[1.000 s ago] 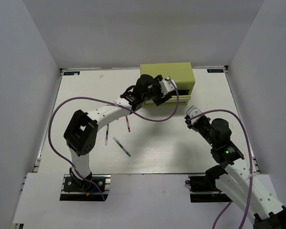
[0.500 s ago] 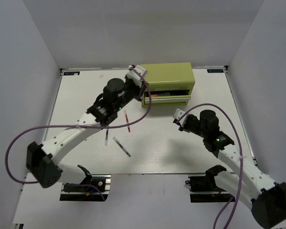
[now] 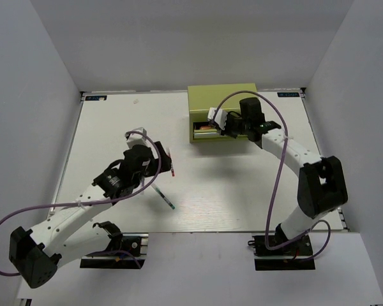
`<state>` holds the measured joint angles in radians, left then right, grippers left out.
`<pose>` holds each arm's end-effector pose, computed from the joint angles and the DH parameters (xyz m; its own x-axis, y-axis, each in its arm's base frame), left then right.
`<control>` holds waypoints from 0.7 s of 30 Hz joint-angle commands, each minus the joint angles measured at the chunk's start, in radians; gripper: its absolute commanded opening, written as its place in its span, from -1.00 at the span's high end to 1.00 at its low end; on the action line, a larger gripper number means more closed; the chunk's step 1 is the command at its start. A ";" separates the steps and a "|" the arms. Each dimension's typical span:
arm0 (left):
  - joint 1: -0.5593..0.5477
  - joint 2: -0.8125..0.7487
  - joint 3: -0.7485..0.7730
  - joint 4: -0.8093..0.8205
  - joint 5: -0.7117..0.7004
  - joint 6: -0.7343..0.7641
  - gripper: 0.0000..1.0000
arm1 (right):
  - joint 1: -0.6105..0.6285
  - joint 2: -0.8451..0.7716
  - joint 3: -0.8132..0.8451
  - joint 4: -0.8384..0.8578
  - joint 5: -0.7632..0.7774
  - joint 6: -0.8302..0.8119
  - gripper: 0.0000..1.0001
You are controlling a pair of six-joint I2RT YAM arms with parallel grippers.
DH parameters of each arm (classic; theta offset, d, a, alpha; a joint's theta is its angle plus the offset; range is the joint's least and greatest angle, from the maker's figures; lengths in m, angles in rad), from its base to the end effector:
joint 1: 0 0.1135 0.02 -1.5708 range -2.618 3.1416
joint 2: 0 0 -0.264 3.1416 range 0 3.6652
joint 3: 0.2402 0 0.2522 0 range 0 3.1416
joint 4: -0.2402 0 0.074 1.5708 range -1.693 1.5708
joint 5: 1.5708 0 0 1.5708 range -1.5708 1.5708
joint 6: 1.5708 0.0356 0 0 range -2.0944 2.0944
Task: Sort the stationery into containers
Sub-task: Close the drawer in the storage box.
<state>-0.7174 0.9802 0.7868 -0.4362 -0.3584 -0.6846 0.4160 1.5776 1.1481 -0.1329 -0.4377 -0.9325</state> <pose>0.1677 -0.1297 0.2814 -0.5979 -0.2642 -0.7568 0.0309 0.9358 -0.3511 0.3226 0.1590 0.2734 0.2667 -0.6774 -0.6856 -0.8052 0.2343 -0.5448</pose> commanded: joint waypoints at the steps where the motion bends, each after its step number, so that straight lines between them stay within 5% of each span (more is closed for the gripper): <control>1: -0.001 -0.081 -0.020 -0.097 -0.082 -0.174 -0.92 | -0.016 0.080 0.113 -0.099 -0.022 -0.049 1.00; 9: -0.001 -0.164 -0.075 -0.173 -0.116 -0.243 -0.94 | -0.034 0.079 0.127 -0.129 -0.052 -0.058 1.00; 15: -0.001 -0.155 -0.093 -0.153 -0.116 -0.254 -0.94 | -0.036 -0.090 -0.066 0.211 -0.048 0.015 1.00; 21: -0.001 -0.082 -0.064 -0.165 -0.146 -0.263 -0.99 | -0.037 -0.079 0.001 -0.055 -0.186 -0.097 1.00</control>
<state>-0.7174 0.8700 0.6952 -0.5831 -0.4656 -0.9264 0.3824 1.4864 1.0992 -0.0856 -0.5297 -0.9726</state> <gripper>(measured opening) 0.984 0.010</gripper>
